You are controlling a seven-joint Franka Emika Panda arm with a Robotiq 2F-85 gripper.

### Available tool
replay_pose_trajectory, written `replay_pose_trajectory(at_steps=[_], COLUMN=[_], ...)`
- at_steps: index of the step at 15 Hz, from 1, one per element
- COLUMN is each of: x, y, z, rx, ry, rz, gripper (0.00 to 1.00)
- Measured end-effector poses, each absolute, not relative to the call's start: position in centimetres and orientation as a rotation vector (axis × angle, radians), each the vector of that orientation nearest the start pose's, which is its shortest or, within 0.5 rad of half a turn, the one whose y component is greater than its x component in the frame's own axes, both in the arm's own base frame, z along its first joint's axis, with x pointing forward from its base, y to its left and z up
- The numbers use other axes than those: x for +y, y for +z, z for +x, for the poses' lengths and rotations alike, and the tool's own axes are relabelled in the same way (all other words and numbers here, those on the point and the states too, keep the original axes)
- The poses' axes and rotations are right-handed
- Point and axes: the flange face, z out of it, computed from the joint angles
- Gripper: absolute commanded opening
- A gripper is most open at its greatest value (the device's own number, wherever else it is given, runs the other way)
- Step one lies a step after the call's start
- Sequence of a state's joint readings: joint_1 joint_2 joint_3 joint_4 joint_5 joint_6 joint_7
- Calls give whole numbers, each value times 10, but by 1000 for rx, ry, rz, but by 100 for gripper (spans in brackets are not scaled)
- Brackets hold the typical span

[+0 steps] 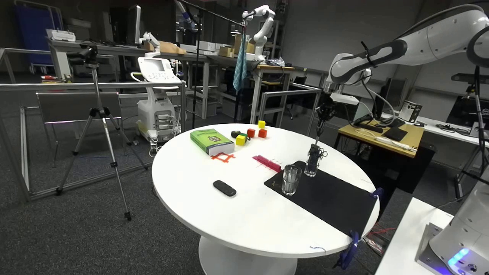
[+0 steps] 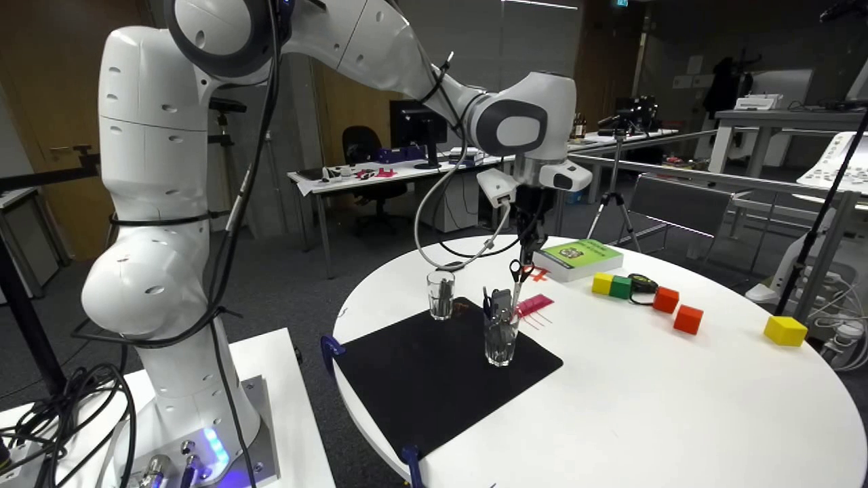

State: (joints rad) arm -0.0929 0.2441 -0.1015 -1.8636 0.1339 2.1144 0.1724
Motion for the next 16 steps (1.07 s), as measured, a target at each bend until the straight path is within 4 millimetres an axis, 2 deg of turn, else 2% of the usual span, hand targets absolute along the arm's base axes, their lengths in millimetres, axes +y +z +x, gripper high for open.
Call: replay_pose_trajectory(at_steps=[16], x=[-102], y=[325], z=[614], rx=[589], ry=[125], rz=[-3000], gripper=[2])
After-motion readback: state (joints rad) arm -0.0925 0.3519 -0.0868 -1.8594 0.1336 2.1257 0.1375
